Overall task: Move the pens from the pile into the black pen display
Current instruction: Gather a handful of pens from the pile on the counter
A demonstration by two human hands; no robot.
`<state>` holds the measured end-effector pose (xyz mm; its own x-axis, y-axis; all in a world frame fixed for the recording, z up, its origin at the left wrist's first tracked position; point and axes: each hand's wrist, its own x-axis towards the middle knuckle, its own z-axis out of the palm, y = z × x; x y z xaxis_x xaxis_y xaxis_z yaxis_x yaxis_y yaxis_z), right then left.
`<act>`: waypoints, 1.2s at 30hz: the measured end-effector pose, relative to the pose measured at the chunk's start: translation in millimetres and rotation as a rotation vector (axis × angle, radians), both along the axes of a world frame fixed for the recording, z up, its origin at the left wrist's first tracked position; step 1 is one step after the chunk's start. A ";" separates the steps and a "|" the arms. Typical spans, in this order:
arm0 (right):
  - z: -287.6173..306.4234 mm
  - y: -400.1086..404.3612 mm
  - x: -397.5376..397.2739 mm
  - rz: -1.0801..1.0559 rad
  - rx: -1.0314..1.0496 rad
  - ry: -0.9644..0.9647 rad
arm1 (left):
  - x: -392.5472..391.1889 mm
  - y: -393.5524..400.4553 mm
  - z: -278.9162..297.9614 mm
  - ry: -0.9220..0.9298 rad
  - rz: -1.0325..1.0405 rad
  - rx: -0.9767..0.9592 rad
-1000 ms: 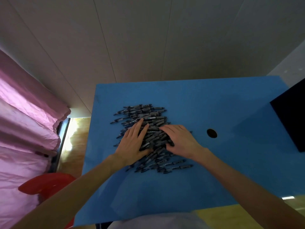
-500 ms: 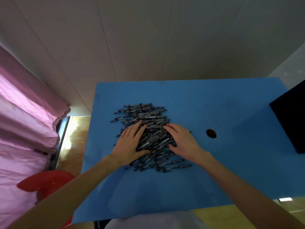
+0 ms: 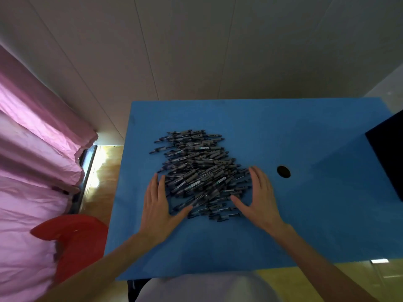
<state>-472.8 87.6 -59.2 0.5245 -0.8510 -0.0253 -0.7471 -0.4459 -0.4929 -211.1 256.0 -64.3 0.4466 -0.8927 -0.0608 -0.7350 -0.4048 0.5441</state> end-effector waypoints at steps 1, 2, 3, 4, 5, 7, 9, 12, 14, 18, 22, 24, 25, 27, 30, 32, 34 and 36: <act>-4.5 4.6 -5.2 -0.005 0.004 0.040 | -4.4 6.9 -4.8 -0.025 0.001 0.013; -8.3 8.7 -9.1 -0.010 0.014 0.075 | -8.1 11.9 -8.6 -0.024 0.014 0.031; -11.6 12.7 -12.5 -0.017 0.032 0.101 | -11.2 15.1 -11.3 -0.006 0.035 0.052; -14.1 16.4 -15.3 -0.020 0.049 0.122 | -13.7 16.6 -14.0 0.015 0.052 0.070; -16.2 20.5 -17.4 -0.012 0.055 0.136 | -15.3 17.7 -16.5 0.023 0.057 0.077; -19.9 29.3 -16.9 0.028 0.046 0.151 | -17.7 15.9 -19.1 0.030 0.053 0.065; -22.9 40.6 -8.5 0.046 0.051 0.129 | -22.2 8.1 -20.2 0.068 0.026 0.033; -23.9 53.6 10.6 0.010 0.078 0.032 | -34.8 -10.3 -19.4 0.149 0.002 -0.056; -23.1 55.2 21.0 0.002 0.093 -0.032 | -38.3 -20.0 -18.3 0.213 0.028 -0.121; -23.8 53.5 28.0 0.005 0.114 -0.089 | -30.1 -27.1 -19.8 0.249 -0.009 -0.193; -17.2 45.4 24.7 0.122 -0.039 0.018 | -23.3 -22.9 -21.2 0.192 -0.047 -0.196; -11.3 34.8 23.3 0.252 -0.192 0.153 | -20.9 -16.2 -22.4 0.111 -0.068 -0.171; -8.3 28.4 23.6 0.325 -0.228 0.198 | -19.3 -12.9 -23.7 0.076 -0.075 -0.156; -3.4 16.1 25.9 0.447 -0.255 0.250 | -16.5 -7.0 -26.7 0.033 -0.091 -0.116; -1.7 5.0 28.7 0.544 -0.330 0.287 | -13.8 -4.3 -30.0 0.003 -0.132 -0.068; -0.5 3.2 30.2 0.571 -0.344 0.297 | -12.6 -4.5 -30.3 -0.038 -0.157 -0.042; 2.1 0.8 33.5 0.590 -0.336 0.311 | -11.6 -6.3 -30.1 -0.091 -0.184 -0.015; 6.2 -0.3 36.5 0.599 -0.329 0.327 | -11.9 -9.5 -30.0 -0.126 -0.193 0.021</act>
